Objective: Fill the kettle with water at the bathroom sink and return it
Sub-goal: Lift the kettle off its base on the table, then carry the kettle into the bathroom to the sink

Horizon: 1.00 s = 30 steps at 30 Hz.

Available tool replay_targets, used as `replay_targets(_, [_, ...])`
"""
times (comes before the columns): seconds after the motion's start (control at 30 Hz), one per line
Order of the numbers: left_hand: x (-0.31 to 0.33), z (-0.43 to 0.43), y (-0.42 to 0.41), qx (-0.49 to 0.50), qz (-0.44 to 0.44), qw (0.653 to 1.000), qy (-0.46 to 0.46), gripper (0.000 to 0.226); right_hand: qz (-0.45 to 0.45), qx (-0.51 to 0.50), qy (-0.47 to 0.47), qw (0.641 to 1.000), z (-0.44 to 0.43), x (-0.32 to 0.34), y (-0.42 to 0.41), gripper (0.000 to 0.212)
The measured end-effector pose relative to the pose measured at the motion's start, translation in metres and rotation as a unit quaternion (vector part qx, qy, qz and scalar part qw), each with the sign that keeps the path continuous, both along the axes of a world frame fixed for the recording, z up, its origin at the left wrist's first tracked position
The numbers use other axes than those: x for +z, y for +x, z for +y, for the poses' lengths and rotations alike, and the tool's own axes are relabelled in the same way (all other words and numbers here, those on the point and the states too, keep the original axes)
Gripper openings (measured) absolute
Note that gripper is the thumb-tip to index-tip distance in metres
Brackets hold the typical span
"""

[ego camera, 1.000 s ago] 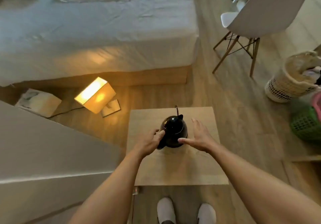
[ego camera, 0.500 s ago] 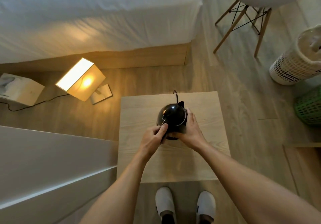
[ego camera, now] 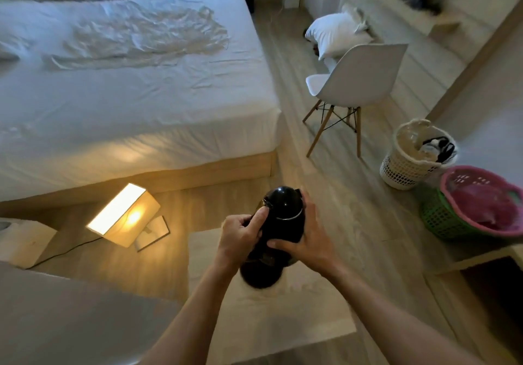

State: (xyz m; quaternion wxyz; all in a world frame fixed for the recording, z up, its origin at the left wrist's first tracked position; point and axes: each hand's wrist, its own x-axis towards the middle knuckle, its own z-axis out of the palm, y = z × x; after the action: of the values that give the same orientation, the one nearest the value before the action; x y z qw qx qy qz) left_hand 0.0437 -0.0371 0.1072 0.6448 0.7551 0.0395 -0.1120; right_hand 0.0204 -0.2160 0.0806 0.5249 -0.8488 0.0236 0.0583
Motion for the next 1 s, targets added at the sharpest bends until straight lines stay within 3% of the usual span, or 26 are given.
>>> replay_targets(0.1, [0.059,-0.030,0.007,-0.019,-0.042,0.999,-0.012,0.053,-0.054,-0.043,0.006,0.998,-0.022,0.066,-0.006,0.129])
replay_targets(0.2, [0.116,-0.070,0.011,-0.049,-0.086,0.995,-0.033,0.054,-0.119,-0.080,-0.006,0.990,-0.057,0.126,-0.014,0.110])
replay_targets(0.37, [0.216,-0.168,-0.007,-0.151,-0.131,0.978,-0.066,0.048,-0.192,-0.178,-0.060,0.963,-0.147,0.221,-0.056,0.117])
replay_targets(0.47, [0.272,-0.239,-0.041,-0.204,-0.144,0.963,-0.103,0.058,-0.233,-0.246,-0.096,0.936,-0.206,0.274,-0.107,0.113])
replay_targets(0.8, [0.388,-0.444,-0.232,-0.450,-0.183,0.859,-0.160,0.057,-0.279,-0.477,-0.204,0.808,-0.351,0.380,-0.353,0.107])
replay_targets(0.9, [0.405,-0.490,-0.292,-0.525,-0.158,0.816,-0.184,0.055,-0.262,-0.561,-0.226,0.752,-0.368,0.393,-0.426,0.115])
replay_targets(1.0, [0.417,-0.528,-0.356,-0.613,-0.146,0.749,-0.203,0.055,-0.241,-0.649,-0.260,0.673,-0.370,0.406,-0.498,0.118])
